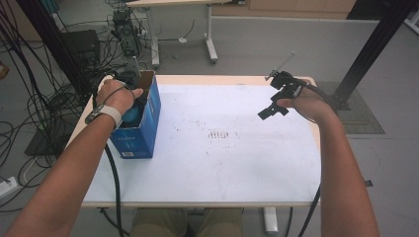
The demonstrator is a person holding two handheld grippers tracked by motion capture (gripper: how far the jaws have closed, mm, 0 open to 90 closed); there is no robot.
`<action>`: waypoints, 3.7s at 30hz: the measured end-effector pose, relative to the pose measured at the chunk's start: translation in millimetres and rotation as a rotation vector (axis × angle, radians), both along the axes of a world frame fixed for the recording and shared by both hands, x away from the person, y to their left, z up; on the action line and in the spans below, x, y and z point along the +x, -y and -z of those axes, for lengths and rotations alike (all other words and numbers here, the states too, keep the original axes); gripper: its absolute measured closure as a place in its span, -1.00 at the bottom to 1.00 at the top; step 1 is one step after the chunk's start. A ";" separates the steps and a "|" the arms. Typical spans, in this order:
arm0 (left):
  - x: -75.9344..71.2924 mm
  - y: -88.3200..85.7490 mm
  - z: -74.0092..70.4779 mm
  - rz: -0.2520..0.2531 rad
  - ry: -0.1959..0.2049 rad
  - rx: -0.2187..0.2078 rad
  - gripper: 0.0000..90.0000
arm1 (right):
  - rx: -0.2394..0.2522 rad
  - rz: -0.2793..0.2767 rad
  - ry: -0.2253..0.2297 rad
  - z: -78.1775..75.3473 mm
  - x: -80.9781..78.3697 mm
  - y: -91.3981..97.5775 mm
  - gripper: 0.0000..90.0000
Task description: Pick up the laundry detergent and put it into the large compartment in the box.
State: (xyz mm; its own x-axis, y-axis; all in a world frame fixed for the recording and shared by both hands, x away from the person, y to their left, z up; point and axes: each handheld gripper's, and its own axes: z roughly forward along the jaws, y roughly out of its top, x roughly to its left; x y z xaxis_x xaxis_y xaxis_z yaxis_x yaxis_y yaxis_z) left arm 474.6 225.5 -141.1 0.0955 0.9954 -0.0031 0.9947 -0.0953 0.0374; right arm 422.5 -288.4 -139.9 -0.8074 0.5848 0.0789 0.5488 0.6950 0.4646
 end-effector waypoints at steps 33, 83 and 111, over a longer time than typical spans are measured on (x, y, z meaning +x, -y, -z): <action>-11.6 -19.5 -23.1 0.029 0.035 -0.061 -0.56 | -0.003 -0.004 0.005 -3.8 -4.8 -4.7 -0.85; -43.6 15.6 -138.6 0.465 0.137 -0.159 -0.88 | 0.017 0.027 0.050 -23.7 -36.9 14.4 -0.86; -67.1 100.3 -106.7 1.015 0.077 -0.103 -0.86 | 0.030 0.046 0.046 -19.5 -41.0 17.8 -0.86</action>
State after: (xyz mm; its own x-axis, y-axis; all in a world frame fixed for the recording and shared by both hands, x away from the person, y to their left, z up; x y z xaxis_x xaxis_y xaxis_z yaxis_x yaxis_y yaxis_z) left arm 407.5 125.3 -34.5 0.8969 0.4401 -0.0426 0.4411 -0.8842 0.1535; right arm 381.5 -306.2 -120.4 -0.7829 0.6192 0.0608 0.5576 0.6549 0.5101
